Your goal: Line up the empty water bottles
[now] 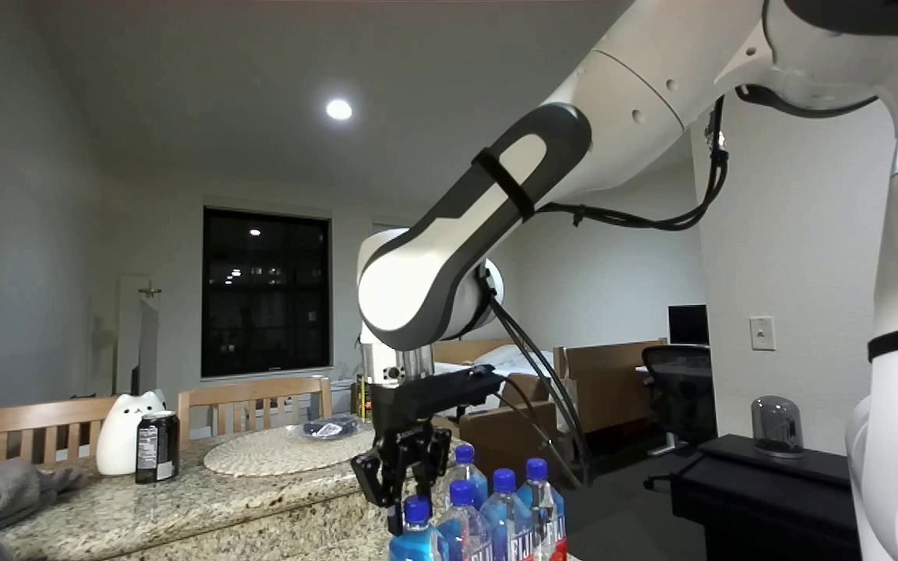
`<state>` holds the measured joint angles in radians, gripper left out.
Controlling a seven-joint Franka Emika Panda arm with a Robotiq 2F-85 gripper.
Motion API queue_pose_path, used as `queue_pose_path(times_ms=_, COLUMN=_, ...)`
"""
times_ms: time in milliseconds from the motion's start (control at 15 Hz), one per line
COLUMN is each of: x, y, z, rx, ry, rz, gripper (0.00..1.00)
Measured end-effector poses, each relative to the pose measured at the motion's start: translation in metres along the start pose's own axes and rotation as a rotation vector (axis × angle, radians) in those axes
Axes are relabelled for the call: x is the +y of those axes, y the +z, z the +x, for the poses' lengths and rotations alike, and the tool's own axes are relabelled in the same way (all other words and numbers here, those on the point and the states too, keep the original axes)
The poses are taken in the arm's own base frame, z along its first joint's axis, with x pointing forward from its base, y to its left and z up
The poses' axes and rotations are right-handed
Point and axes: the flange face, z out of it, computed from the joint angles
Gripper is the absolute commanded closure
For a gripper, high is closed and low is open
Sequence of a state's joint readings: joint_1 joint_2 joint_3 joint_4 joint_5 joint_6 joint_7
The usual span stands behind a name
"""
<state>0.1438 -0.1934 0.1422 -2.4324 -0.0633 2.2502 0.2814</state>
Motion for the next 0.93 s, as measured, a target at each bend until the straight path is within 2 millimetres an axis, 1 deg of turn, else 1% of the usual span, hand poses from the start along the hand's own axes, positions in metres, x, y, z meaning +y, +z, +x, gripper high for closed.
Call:
queue_pose_path(times_ms=133, x=-0.001, y=-0.002, z=0.002, rx=0.013, ry=0.0, rz=0.004, gripper=0.12)
queue_pose_path(times_ms=200, x=-0.002, y=-0.005, z=0.006, rx=0.036, ry=0.0, rz=0.011, gripper=0.05)
queue_pose_path(times_ms=267, x=-0.003, y=-0.01, z=0.012, rx=0.065, ry=0.0, rz=0.02, gripper=0.02)
queue_pose_path(times_ms=333, x=-0.005, y=-0.018, z=0.021, rx=0.106, ry=0.001, rz=0.033, gripper=0.0)
queue_pose_path(times_ms=467, x=-0.009, y=-0.037, z=0.043, rx=0.181, ry=0.005, rz=0.06, gripper=0.0)
queue_pose_path(times_ms=600, x=-0.009, y=-0.058, z=0.063, rx=0.232, ry=0.015, rz=0.076, gripper=0.0)
queue_pose_path(times_ms=667, x=-0.005, y=-0.066, z=0.07, rx=0.247, ry=0.026, rz=0.082, gripper=0.0)
queue_pose_path(times_ms=800, x=0.009, y=-0.076, z=0.079, rx=0.265, ry=0.053, rz=0.084, gripper=0.0)
queue_pose_path(times_ms=933, x=0.033, y=-0.082, z=0.082, rx=0.272, ry=0.081, rz=0.079, gripper=0.0)
